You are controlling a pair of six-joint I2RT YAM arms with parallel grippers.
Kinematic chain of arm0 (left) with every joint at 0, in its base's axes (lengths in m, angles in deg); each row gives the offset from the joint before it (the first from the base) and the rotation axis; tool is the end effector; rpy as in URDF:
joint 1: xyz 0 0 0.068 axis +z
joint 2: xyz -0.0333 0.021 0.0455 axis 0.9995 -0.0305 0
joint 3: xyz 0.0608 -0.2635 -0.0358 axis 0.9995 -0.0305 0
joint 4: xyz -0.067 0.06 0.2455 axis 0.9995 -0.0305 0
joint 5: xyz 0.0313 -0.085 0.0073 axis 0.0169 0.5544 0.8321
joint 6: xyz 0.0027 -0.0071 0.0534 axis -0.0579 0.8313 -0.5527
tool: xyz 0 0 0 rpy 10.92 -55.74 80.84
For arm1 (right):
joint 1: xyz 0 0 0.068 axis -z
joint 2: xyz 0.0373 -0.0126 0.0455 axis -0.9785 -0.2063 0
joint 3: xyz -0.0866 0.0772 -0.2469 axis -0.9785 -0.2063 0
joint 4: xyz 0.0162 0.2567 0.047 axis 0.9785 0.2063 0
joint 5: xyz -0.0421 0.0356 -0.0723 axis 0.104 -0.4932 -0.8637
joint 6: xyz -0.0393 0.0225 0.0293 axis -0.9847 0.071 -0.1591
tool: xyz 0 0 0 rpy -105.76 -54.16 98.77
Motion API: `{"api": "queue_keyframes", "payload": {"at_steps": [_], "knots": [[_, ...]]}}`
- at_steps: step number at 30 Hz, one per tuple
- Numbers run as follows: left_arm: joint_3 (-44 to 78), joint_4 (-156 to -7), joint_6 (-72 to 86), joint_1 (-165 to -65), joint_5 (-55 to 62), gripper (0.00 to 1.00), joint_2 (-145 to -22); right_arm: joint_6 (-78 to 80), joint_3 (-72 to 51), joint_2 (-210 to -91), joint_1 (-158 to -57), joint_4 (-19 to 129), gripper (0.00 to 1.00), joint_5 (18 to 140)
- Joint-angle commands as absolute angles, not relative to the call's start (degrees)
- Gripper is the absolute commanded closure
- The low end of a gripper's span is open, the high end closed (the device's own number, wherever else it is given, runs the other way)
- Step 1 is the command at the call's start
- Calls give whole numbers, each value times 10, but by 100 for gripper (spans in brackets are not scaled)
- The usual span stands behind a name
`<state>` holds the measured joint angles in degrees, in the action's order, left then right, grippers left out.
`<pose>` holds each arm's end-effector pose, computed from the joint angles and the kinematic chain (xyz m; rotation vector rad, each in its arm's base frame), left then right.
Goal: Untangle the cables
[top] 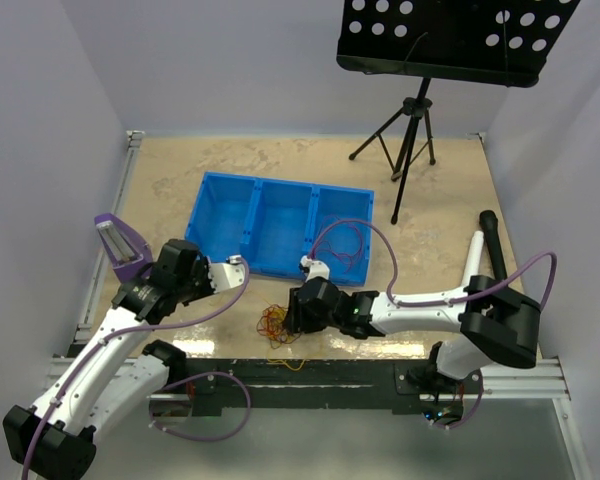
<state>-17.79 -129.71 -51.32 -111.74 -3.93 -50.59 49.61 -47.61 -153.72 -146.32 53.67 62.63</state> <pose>0.1315 -0.0576 0.2434 1.4394 2.0209 0.1584 0.1111 0.2634 0.1654 -0.1981 2.5057 0.8302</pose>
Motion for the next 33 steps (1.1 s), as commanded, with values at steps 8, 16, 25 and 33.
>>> {"api": "queue_keyframes", "payload": {"at_steps": [8,16,25,33], "knots": [[-192,-1291,-517,-1115,-39,100,-493,489,-461,-1486,-1462,509,100,601],[-200,-1281,-517,-1115,-45,100,-495,501,-470,-1393,-1464,568,100,551],[-197,-1284,-514,-1115,-42,100,-497,493,-511,-1408,-1462,551,57,588],[-196,-1286,-519,-1115,-46,100,-494,443,-532,-1404,-1476,562,42,567]]}}
